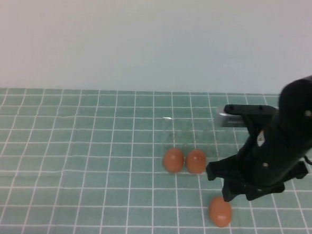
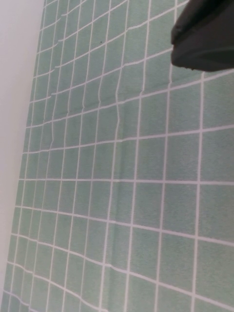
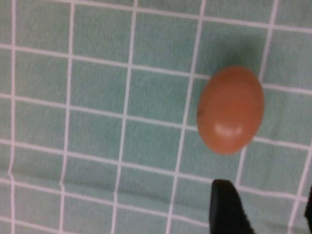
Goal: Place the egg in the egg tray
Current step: Pick up the egg
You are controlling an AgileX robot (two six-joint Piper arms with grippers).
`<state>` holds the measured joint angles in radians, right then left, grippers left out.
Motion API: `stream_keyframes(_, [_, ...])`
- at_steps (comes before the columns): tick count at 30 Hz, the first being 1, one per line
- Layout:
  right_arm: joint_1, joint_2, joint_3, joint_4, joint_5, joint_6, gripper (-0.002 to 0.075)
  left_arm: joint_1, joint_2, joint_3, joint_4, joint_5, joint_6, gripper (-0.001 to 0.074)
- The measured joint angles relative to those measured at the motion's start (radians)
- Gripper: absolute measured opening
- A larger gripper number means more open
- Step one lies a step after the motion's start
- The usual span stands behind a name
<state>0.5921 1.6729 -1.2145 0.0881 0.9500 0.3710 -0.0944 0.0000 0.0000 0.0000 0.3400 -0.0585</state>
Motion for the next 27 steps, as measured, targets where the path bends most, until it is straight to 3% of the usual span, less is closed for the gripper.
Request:
stream_keyframes(9, [0.0, 0.179, -0.092, 0.0, 0.009, 0.008, 0.0447, 0.0, 0.0, 0.0, 0.0, 0.0, 0.0, -0.0001])
stream_keyframes(23, [0.0, 0.337, -0.105, -0.004, -0.069, 0.008, 0.0454, 0.0, 0.0, 0.0, 0.0, 0.0, 0.0, -0.0001])
stream_keyframes(27, [0.0, 0.35, -0.106, -0.007, -0.093, -0.003, 0.041, 0.0, 0.0, 0.0, 0.0, 0.0, 0.0, -0.0001])
